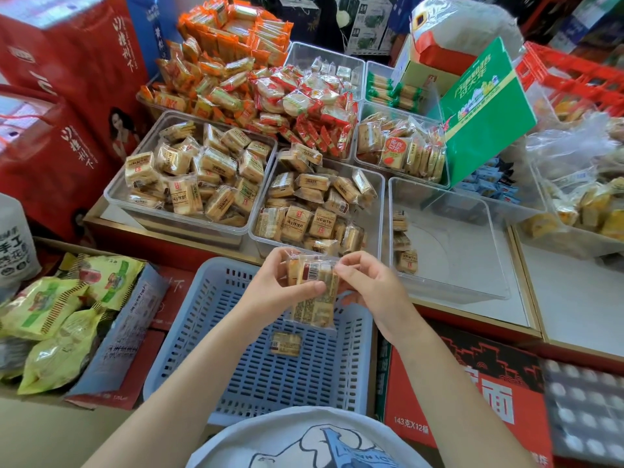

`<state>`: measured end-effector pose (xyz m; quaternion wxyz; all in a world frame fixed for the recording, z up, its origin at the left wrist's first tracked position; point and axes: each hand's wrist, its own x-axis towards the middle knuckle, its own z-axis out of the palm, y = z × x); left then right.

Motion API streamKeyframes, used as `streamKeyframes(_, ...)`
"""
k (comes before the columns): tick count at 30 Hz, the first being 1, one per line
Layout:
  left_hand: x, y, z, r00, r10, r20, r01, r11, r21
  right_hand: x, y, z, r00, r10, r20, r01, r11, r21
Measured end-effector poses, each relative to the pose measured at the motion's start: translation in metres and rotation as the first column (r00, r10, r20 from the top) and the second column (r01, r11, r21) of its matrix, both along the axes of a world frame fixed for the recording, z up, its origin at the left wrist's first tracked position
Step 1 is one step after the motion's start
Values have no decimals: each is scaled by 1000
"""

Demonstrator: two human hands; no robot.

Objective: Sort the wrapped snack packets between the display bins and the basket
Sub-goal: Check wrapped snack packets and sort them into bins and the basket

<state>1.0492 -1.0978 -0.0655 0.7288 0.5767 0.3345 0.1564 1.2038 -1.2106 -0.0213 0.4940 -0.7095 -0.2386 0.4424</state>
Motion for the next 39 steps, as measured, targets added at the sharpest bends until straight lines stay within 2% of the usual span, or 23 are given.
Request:
streamKeyframes(6, 3, -1, 2, 998, -31, -61, 29, 999, -27, -1, 2, -2, 991, -125, 51, 118, 987, 113)
streamKeyframes(12, 5, -3, 10, 997, -5, -76, -1, 997, -74, 2, 3, -6, 968, -249, -37, 252, 961, 117)
streamKeyframes(14, 6, -5, 9, 997, 28, -73, -35, 996, -86, -1, 5, -6, 970, -223, -100, 230, 971, 66)
streamKeyframes(17, 6, -5, 6, 998, 54, -35, -58, 990, -127, -7, 1, -13, 989, -21, -149, 10, 997, -73)
streamKeyframes(19, 6, -5, 6, 999, 52, 6, -50, 982, -181, -10, -1, -20, 969, 48, -241, -59, 998, -36)
streamKeyframes(23, 17, -8, 7, 997, 63, 33, -54, 972, -227, -4, -5, -27, 935, 31, -352, -6, 997, 71)
streamKeyframes(26, 44, -14, 11, 1000, -4, -17, 1, 990, -142, 15, -9, -29, 930, -62, -363, 97, 992, 78)
streamKeyframes(27, 57, -14, 9, 997, -43, -56, 39, 997, -74, 24, -12, -28, 929, -110, -354, 139, 989, 56)
streamKeyframes(29, 84, -12, -1, 980, -113, -165, 140, 976, 164, 50, -19, -29, 911, -240, -334, 253, 967, -6)
streamKeyframes(31, 115, -13, -22, 952, -143, -272, 231, 916, 327, 82, -30, -31, 869, -375, -322, 378, 924, -55)
streamKeyframes(34, 161, -22, -45, 897, -125, -423, 320, 844, 430, 138, -53, -42, 837, -472, -278, 459, 881, -113)
streamKeyframes(36, 196, -29, -57, 862, -117, -493, 405, 746, 529, 175, -67, -53, 843, -481, -239, 461, 877, -137)
streamKeyframes(39, 235, -37, -78, 764, -88, -639, 531, 649, 545, 218, -69, -73, 888, -428, -169, 402, 900, -168)
